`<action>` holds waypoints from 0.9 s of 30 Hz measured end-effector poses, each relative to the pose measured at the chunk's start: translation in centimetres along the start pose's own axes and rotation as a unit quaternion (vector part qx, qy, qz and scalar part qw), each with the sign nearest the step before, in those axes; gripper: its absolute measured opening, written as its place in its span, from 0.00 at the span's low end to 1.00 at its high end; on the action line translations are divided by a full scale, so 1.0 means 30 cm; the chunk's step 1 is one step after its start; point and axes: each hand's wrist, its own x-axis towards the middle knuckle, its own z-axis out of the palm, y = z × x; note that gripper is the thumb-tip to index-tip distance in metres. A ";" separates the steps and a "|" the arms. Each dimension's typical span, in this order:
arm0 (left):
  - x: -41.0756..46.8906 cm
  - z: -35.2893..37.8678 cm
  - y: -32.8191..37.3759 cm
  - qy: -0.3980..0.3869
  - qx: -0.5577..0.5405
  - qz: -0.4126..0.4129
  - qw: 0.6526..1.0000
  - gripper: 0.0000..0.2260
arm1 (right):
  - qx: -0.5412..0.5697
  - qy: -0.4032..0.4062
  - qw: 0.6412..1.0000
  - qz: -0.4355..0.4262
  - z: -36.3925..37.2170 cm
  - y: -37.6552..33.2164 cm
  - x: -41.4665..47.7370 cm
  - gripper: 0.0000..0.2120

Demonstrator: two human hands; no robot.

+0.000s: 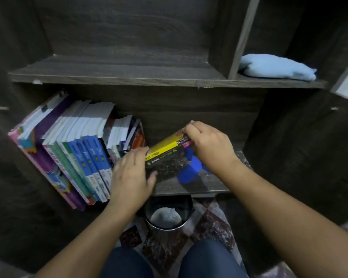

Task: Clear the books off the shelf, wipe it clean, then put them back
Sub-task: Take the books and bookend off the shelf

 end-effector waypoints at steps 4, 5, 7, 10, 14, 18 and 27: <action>0.057 -0.019 0.106 -0.001 0.024 0.073 0.997 0.21 | -0.057 -0.036 0.992 0.109 -0.175 0.022 -0.156 0.15; 0.063 -0.014 0.140 -0.019 0.037 0.107 0.993 0.19 | -0.083 -0.050 0.986 0.137 -0.203 0.026 -0.198 0.16; 0.053 0.004 0.234 -0.045 0.062 0.177 0.981 0.13 | -0.115 -0.121 0.971 0.169 -0.268 0.020 -0.277 0.15; -0.002 0.044 0.411 -0.086 0.058 0.264 0.959 0.09 | -0.112 -0.295 0.932 0.175 -0.347 0.017 -0.401 0.13; -0.116 0.132 0.649 -0.180 0.032 0.324 0.928 0.13 | -0.018 -0.400 0.873 0.280 -0.431 0.075 -0.642 0.10; -0.216 0.223 0.822 -0.264 -0.003 0.368 0.891 0.10 | 0.069 -0.424 0.829 0.359 -0.497 0.118 -0.891 0.12; -0.392 0.485 1.161 -0.362 -0.047 0.430 0.826 0.10 | 0.099 -0.406 0.778 0.469 -0.562 0.228 -1.337 0.20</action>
